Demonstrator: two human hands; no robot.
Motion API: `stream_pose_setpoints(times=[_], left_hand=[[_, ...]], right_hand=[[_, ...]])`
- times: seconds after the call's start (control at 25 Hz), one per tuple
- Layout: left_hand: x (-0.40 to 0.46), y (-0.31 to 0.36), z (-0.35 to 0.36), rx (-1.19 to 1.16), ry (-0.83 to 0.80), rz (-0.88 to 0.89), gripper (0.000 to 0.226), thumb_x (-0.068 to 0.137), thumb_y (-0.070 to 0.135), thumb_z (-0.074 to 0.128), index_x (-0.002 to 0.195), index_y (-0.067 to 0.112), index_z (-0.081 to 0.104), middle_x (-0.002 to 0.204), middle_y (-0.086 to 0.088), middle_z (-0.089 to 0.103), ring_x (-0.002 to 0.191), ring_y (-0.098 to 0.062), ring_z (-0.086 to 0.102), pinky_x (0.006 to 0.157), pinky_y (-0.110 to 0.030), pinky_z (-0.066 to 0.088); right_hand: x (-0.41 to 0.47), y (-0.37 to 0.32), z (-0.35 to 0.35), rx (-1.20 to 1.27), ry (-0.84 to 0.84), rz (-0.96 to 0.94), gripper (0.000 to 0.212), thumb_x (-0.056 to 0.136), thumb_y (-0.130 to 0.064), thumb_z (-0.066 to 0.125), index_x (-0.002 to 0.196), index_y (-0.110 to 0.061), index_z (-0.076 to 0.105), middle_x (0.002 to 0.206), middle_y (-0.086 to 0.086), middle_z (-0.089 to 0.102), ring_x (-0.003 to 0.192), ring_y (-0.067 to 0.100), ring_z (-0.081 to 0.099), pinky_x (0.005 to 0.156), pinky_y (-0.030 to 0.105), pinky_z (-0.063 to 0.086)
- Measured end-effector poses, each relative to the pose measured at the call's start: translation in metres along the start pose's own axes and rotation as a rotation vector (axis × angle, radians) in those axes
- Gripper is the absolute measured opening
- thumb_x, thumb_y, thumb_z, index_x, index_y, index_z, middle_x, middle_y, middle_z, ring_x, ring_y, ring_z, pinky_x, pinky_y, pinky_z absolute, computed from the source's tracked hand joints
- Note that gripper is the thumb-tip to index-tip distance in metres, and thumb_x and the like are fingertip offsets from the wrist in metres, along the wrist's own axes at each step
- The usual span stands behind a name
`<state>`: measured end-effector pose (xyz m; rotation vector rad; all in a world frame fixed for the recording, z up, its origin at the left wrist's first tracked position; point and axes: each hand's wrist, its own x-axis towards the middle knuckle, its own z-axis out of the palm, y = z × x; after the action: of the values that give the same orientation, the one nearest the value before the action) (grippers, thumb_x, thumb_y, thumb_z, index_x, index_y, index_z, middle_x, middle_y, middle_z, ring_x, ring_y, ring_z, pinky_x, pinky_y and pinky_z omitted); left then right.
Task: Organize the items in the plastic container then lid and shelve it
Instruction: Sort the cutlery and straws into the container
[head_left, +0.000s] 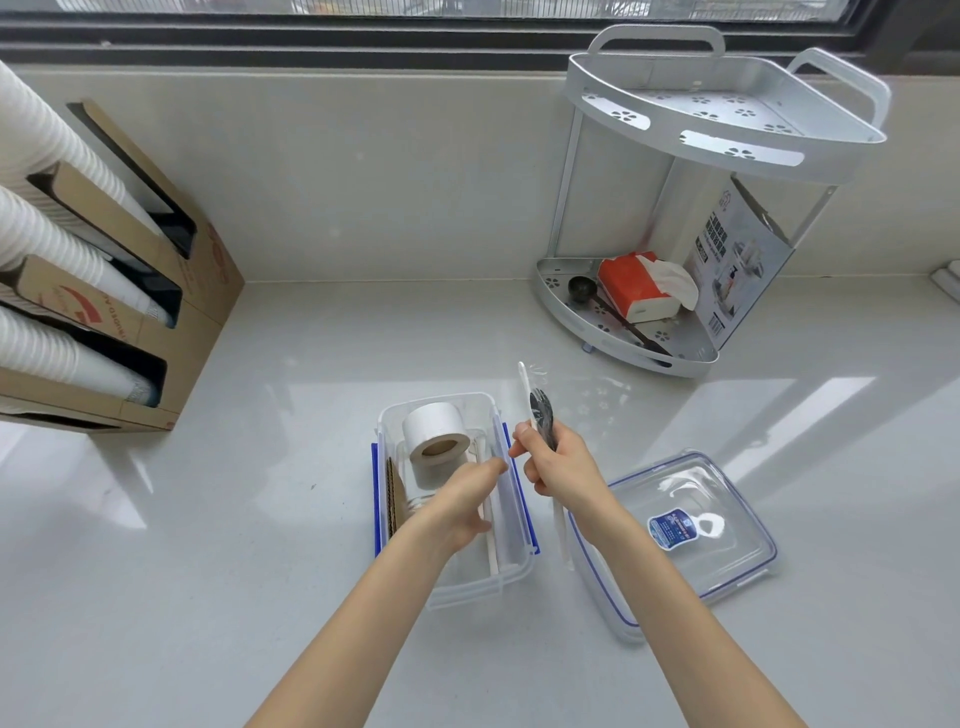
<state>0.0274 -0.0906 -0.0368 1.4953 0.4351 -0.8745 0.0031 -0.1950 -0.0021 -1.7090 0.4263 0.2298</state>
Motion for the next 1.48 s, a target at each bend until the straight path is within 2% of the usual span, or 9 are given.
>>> stream_pose_setpoints(times=[0.24,0.36,0.44,0.56,0.64,1.0,1.12,1.28,1.48], left_hand=[[-0.01,0.006,-0.003,0.142,0.058,0.121,0.041,0.093,0.019,0.038,0.133,0.009,0.036,0.142,-0.006,0.036,0.132,-0.019,0.032,0.108,-0.037,0.03],[-0.014,0.012,-0.019,0.381,0.278,0.413,0.036,0.09,0.013,0.043,0.125,0.01,0.049,0.13,-0.009,0.051,0.116,-0.021,0.05,0.097,-0.027,0.038],[-0.015,0.016,-0.034,0.623,0.471,0.596,0.035,0.088,0.01,0.046,0.122,0.009,0.052,0.127,-0.011,0.051,0.114,-0.025,0.049,0.094,-0.029,0.038],[-0.009,0.016,-0.056,1.046,0.567,0.599,0.039,0.087,0.016,0.048,0.126,0.015,0.046,0.134,-0.009,0.041,0.123,-0.028,0.035,0.097,-0.036,0.033],[-0.003,0.014,-0.063,1.162,0.564,0.582,0.041,0.085,0.016,0.051,0.126,0.018,0.044,0.136,-0.008,0.038,0.122,-0.029,0.036,0.096,-0.036,0.033],[0.006,0.012,-0.068,1.123,0.634,0.716,0.037,0.084,0.002,0.043,0.119,0.011,0.049,0.127,-0.008,0.047,0.111,-0.028,0.043,0.071,-0.031,0.04],[0.005,0.011,-0.072,1.133,0.605,0.725,0.035,0.089,0.007,0.041,0.122,0.012,0.051,0.123,-0.009,0.051,0.11,-0.027,0.047,0.079,-0.033,0.041],[0.008,0.016,-0.079,1.279,0.637,0.682,0.037,0.09,0.015,0.042,0.126,0.017,0.049,0.118,-0.008,0.058,0.111,-0.027,0.051,0.092,-0.032,0.03],[0.01,0.02,-0.083,1.353,0.71,0.633,0.022,0.089,0.021,0.046,0.107,0.012,0.054,0.103,-0.006,0.068,0.103,-0.027,0.054,0.084,-0.032,0.021]], right_hand=[[0.0,0.001,0.002,0.019,-0.012,0.014,0.017,0.095,-0.024,0.044,0.081,-0.017,0.052,0.068,-0.005,0.054,0.049,0.01,0.037,0.044,0.015,0.033],[0.0,0.001,0.005,0.041,-0.022,0.01,0.015,0.094,-0.02,0.045,0.082,-0.014,0.051,0.066,-0.004,0.053,0.047,0.01,0.035,0.037,0.011,0.03],[0.0,0.0,0.006,0.034,-0.028,0.01,0.015,0.094,-0.02,0.045,0.082,-0.013,0.051,0.066,-0.004,0.053,0.048,0.011,0.036,0.039,0.012,0.03],[0.001,-0.001,0.01,0.02,-0.043,0.011,0.018,0.094,-0.021,0.045,0.077,-0.018,0.051,0.067,-0.005,0.053,0.049,0.011,0.037,0.038,0.011,0.032],[0.003,-0.003,0.012,0.017,-0.048,0.014,0.019,0.094,-0.021,0.045,0.076,-0.02,0.051,0.067,-0.005,0.053,0.049,0.011,0.037,0.037,0.01,0.032],[0.006,-0.005,0.016,0.008,-0.063,0.032,0.021,0.095,-0.021,0.043,0.075,-0.021,0.051,0.066,-0.004,0.052,0.048,0.01,0.036,0.037,0.011,0.031],[0.005,-0.004,0.015,-0.012,-0.061,0.045,0.02,0.095,-0.022,0.044,0.076,-0.021,0.051,0.066,-0.005,0.053,0.049,0.01,0.038,0.041,0.013,0.032],[0.004,-0.002,0.015,-0.015,-0.061,0.044,0.02,0.094,-0.022,0.044,0.075,-0.021,0.051,0.067,-0.005,0.053,0.05,0.01,0.039,0.043,0.014,0.032],[0.004,-0.003,0.015,-0.02,-0.069,0.053,0.019,0.095,-0.023,0.043,0.077,-0.022,0.051,0.068,-0.005,0.053,0.052,0.01,0.039,0.047,0.016,0.034]])
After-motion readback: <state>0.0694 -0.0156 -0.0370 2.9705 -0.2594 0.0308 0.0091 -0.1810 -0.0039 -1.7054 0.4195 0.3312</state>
